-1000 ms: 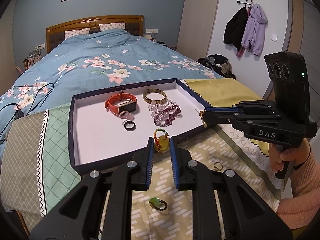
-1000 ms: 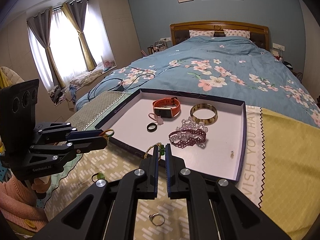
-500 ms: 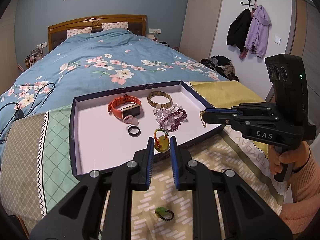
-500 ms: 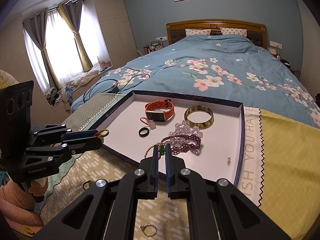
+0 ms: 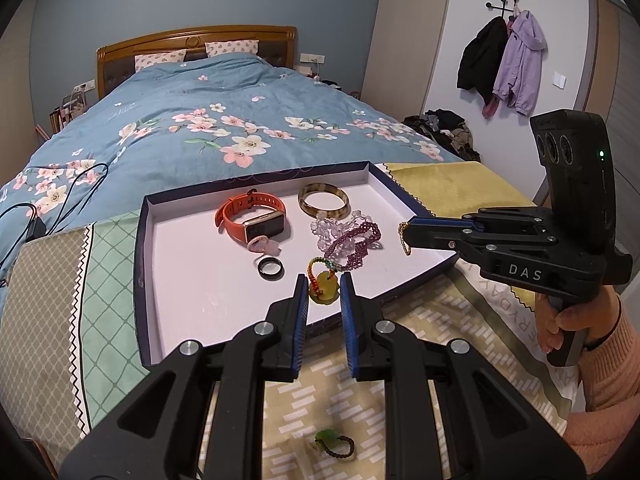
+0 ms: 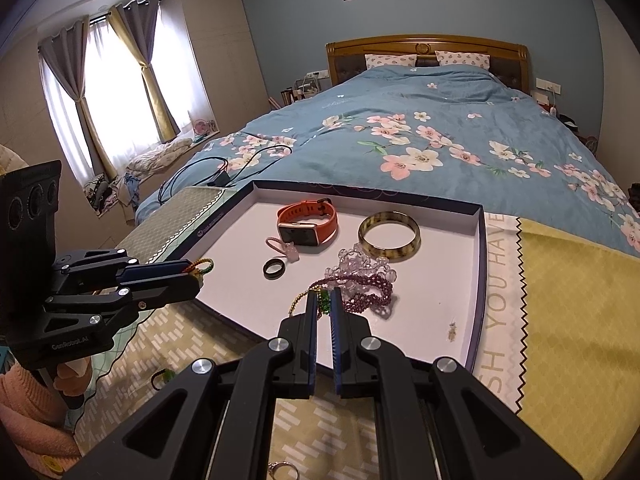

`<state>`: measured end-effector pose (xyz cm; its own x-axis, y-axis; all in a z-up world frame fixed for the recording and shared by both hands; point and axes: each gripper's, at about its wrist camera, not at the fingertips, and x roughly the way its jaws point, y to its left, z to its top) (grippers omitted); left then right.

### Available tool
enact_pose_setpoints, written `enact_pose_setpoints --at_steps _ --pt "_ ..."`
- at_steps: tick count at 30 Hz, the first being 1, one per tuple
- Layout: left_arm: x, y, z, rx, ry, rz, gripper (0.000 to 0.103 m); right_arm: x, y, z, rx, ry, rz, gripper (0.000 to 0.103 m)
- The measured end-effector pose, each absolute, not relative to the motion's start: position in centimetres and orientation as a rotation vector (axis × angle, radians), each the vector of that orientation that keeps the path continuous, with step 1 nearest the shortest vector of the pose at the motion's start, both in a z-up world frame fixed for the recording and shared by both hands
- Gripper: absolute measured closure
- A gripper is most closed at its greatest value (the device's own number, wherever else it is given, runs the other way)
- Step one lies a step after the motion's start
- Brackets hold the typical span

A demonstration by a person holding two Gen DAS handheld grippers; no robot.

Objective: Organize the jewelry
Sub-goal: 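Carry the yellow-stone ring with the left tool while the right tool carries the gold pendant over the box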

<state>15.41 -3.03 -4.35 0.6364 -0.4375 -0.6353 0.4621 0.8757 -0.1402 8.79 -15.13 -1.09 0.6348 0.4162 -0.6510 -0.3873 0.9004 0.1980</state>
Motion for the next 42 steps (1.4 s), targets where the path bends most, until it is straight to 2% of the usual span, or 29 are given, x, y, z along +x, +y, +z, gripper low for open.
enact_pose_setpoints --at_steps 42 --pt "18.4 -3.8 -6.1 0.043 0.777 -0.488 0.087 11.7 -14.5 -3.1 0.033 0.816 0.433 0.098"
